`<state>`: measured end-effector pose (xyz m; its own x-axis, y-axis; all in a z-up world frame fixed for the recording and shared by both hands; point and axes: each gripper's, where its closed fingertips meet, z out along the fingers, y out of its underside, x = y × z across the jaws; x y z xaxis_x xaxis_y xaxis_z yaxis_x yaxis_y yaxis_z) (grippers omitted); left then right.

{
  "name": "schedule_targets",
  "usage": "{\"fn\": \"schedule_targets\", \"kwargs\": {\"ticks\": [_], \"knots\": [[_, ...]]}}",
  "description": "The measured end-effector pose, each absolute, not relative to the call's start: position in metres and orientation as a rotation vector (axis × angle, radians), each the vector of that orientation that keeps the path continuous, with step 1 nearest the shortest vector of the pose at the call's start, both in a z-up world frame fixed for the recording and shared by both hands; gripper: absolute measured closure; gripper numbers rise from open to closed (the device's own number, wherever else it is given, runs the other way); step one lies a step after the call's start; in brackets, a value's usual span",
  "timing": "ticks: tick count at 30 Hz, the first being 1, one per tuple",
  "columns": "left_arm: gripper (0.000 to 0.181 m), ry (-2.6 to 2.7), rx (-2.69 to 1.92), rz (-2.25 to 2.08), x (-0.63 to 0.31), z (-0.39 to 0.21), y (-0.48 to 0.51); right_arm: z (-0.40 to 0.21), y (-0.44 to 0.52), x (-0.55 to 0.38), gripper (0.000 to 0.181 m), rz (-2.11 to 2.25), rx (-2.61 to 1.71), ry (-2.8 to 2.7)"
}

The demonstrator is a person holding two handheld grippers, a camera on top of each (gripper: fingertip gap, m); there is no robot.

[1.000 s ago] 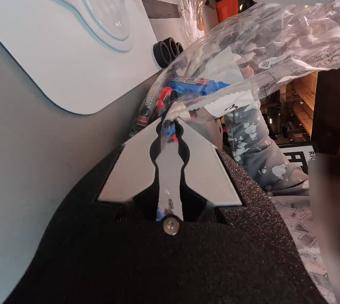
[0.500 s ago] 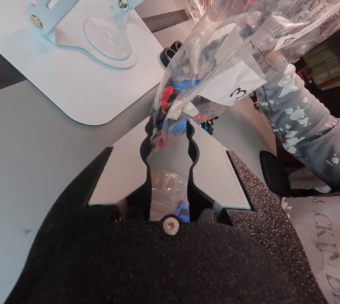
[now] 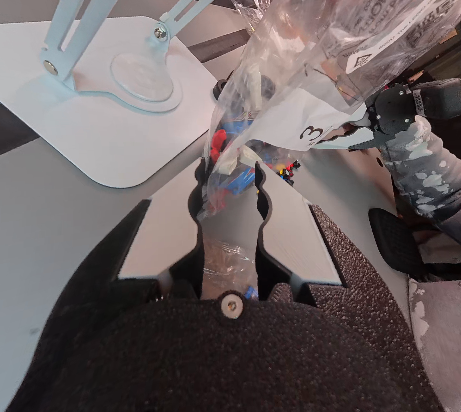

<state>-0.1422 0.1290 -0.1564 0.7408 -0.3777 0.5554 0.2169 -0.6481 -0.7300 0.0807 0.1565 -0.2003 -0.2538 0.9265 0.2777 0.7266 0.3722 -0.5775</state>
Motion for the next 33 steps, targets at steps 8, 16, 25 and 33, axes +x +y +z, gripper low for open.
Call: {"fn": "schedule_targets", "kwargs": {"ticks": [8, 16, 25, 33], "knots": [[0.143, 0.094, -2.094, -0.836, -0.149, -0.154, 0.123, -0.190, 0.148, 0.110, 0.177, 0.297, -1.403, -2.051], [0.139, 0.072, -2.063, -0.805, -0.149, -0.146, 0.118, -0.219, 0.167, 0.100, 0.181, 0.041, -1.326, -2.114], [0.130, 0.158, -1.818, -0.569, -0.143, -0.078, 0.080, -0.130, 0.065, 0.113, 0.181, 0.204, -1.085, -1.949], [0.162, 0.511, -1.652, -0.627, -0.047, -0.050, -0.005, -0.125, -0.022, 0.071, 0.181, 0.423, -0.759, -1.865]]}}
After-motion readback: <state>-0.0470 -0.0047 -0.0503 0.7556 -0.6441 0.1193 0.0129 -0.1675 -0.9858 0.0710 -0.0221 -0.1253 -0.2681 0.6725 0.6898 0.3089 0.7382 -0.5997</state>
